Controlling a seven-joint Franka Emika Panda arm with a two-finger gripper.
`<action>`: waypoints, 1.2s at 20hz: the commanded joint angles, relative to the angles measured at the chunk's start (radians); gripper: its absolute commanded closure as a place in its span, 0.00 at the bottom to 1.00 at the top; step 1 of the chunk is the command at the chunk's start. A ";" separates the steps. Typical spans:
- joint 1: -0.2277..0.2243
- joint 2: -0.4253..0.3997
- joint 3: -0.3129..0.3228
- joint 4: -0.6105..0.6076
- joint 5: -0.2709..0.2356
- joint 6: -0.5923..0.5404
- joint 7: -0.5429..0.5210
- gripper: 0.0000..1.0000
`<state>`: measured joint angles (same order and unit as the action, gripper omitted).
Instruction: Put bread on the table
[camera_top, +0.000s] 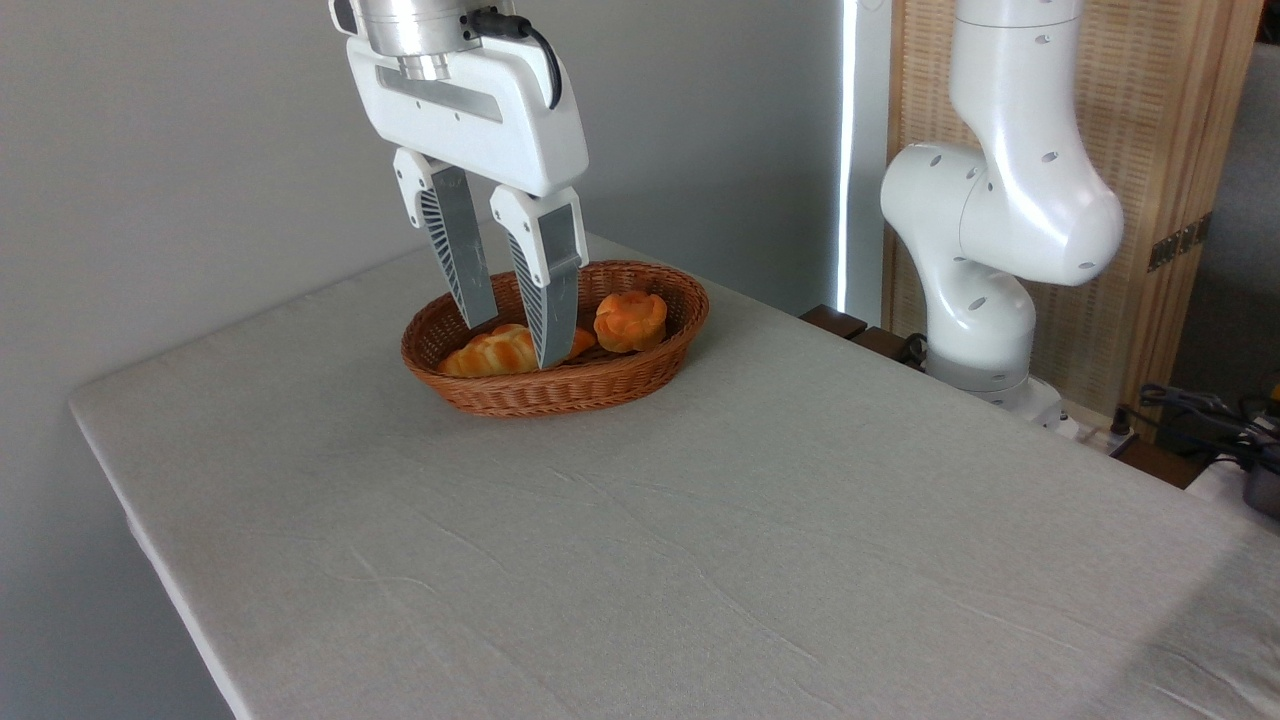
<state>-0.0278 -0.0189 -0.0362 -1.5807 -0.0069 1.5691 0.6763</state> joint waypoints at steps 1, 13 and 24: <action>0.002 -0.003 0.006 0.011 -0.019 -0.029 0.029 0.00; -0.006 -0.050 0.002 -0.059 -0.021 -0.027 0.057 0.00; -0.205 -0.242 -0.027 -0.353 -0.153 0.048 0.048 0.00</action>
<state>-0.1513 -0.1825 -0.0667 -1.8058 -0.1390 1.5576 0.7123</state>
